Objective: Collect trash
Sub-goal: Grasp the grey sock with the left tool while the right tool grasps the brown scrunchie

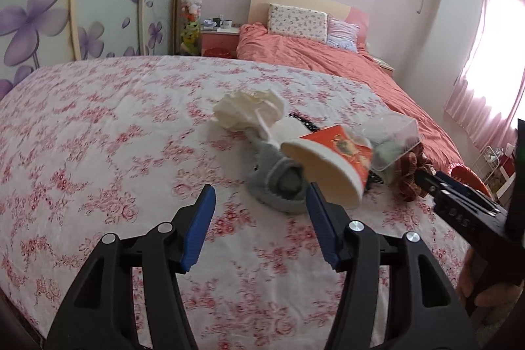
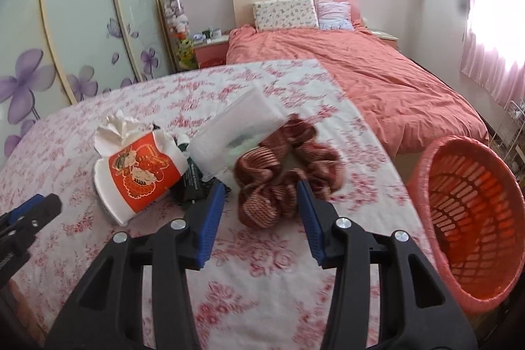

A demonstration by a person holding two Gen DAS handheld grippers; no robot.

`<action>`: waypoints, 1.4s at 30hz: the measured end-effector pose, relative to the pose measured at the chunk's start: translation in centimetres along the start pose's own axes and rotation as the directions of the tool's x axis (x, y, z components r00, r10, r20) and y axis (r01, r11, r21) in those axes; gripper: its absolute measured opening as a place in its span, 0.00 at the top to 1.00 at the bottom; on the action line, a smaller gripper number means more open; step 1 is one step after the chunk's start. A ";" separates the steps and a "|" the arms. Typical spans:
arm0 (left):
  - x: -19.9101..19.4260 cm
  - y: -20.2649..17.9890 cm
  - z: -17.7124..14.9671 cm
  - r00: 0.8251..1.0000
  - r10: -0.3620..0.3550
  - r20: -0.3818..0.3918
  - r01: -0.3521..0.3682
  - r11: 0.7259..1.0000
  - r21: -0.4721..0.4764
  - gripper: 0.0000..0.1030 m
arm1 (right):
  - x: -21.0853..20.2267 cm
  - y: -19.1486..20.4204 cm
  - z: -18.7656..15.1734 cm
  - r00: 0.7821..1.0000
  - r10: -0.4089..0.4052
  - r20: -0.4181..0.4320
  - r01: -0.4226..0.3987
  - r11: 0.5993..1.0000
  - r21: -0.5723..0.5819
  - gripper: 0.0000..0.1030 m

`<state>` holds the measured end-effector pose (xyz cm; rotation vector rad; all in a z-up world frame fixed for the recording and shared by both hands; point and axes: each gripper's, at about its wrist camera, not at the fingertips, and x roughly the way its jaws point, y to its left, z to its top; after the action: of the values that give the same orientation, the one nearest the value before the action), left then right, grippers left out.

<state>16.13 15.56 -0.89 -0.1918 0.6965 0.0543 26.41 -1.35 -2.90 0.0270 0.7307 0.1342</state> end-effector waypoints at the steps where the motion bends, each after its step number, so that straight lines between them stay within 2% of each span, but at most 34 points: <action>1: 0.0 0.3 -0.1 1.000 0.001 -0.003 -0.001 1.000 -0.005 0.44 | 0.5 0.2 0.0 1.000 -0.007 -0.008 0.007 1.000 -0.006 0.56; 4: 0.1 0.8 -0.3 1.000 0.003 -0.014 -0.004 1.000 -0.016 0.44 | 2.1 0.8 -0.2 0.998 -0.039 -0.056 0.037 0.999 -0.024 0.59; 5: 0.1 1.0 -0.4 1.000 0.004 -0.016 -0.004 1.000 -0.018 0.44 | 2.5 0.7 -0.1 0.997 -0.038 -0.072 0.037 0.999 -0.016 0.63; 7: 0.3 1.4 -0.5 1.000 0.004 -0.023 -0.005 1.000 -0.025 0.44 | 2.9 0.7 0.1 0.996 -0.047 -0.079 0.046 0.999 -0.005 0.78; 10: 0.5 1.6 -0.6 0.999 0.001 -0.034 -0.002 0.999 -0.034 0.44 | 2.8 0.3 -0.1 0.996 -0.040 -0.082 0.040 0.999 -0.003 0.89; 19: 0.8 1.0 -0.8 0.999 -0.009 -0.051 0.007 1.000 -0.023 0.44 | -1.0 -1.6 -0.9 1.000 -0.006 -0.024 0.007 1.000 0.022 0.92; 29: 1.3 0.0 -0.7 0.997 -0.028 -0.068 0.027 1.000 -0.009 0.44 | -4.5 -4.2 -1.8 0.999 -0.032 0.025 0.031 0.998 0.062 0.93; 35: 2.6 -0.5 0.0 0.997 -0.016 -0.071 0.018 0.999 0.027 0.45 | -5.1 -4.8 -2.0 0.999 -0.038 0.030 0.035 0.997 0.073 0.93; 38: 3.9 -0.5 0.7 0.996 0.002 -0.087 0.002 0.999 0.054 0.48 | -5.0 -4.8 -2.2 0.999 -0.037 0.024 0.035 0.996 0.077 0.93; 42: 5.0 -0.3 1.0 0.993 -0.033 -0.113 0.039 0.998 0.052 0.50 | -4.8 -4.9 -2.4 0.999 -0.033 0.013 0.032 0.996 0.084 0.93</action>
<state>20.67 15.37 -3.26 -0.1558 0.8051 -0.0103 21.84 -6.92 -1.91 0.0962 0.7218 0.0717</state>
